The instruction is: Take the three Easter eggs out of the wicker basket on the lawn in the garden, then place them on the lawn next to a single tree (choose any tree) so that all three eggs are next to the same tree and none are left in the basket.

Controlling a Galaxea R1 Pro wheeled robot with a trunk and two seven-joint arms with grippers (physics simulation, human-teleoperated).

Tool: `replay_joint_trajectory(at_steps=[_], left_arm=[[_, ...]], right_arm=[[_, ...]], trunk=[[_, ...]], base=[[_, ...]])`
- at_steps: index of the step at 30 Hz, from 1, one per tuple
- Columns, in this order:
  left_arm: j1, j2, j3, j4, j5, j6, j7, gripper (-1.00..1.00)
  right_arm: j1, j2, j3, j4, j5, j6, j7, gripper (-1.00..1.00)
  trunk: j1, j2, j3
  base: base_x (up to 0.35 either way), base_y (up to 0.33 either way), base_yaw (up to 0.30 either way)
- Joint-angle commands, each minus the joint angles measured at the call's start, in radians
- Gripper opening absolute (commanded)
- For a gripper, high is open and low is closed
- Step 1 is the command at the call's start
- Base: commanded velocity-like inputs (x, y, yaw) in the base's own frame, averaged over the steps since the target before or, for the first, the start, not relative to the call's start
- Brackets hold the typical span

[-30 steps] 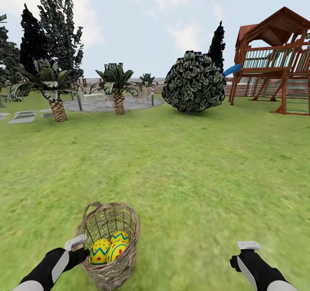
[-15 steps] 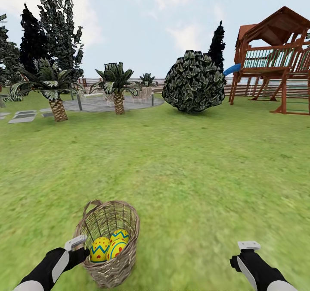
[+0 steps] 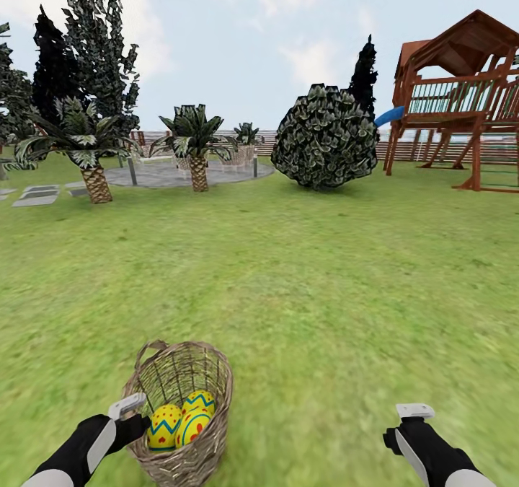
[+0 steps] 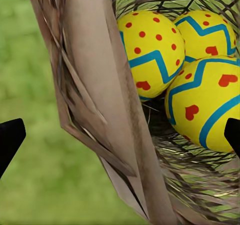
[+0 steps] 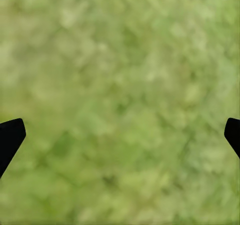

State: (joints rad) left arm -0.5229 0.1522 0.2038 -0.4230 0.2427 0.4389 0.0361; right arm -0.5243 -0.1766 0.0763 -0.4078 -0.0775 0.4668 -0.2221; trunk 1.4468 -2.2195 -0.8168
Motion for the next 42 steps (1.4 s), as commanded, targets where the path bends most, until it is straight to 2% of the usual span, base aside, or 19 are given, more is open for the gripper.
replay_joint_trajectory(at_steps=[1, 19, 28, 29, 42], left_arm=[[0.0, 0.0, 0.002, -0.002, 0.01, 0.006, 0.004, 1.0], [0.0, -0.006, 0.002, 0.0, 0.01, 0.007, 0.004, 1.0], [0.0, -0.006, 0.004, -0.002, 0.012, 0.006, 0.004, 1.0], [0.0, -0.006, 0.003, -0.002, 0.011, 0.006, 0.004, -1.0], [0.0, -0.005, 0.013, -0.002, 0.013, 0.004, 0.005, -1.0]], right_arm=[[0.0, -0.001, 0.008, -0.002, -0.008, 0.006, -0.006, 1.0], [0.0, 0.0, 0.008, -0.002, -0.008, 0.006, -0.006, 1.0], [0.0, 0.0, 0.008, -0.002, -0.008, 0.006, -0.006, 1.0], [0.0, 0.0, 0.008, -0.002, -0.008, 0.006, -0.006, 1.0], [0.0, 0.0, 0.008, -0.002, -0.008, 0.006, -0.006, 1.0]], trunk=[[0.0, 0.0, -0.001], [0.065, -0.119, -0.054], [0.065, -0.119, -0.054], [0.065, -0.119, -0.054], [0.065, -0.119, -0.054]], base=[[0.002, 0.0, 0.0], [0.0, 0.0, 0.0], [0.0, 0.0, 0.0], [0.0, 0.0, 0.0], [0.0, 0.0, 0.0]])
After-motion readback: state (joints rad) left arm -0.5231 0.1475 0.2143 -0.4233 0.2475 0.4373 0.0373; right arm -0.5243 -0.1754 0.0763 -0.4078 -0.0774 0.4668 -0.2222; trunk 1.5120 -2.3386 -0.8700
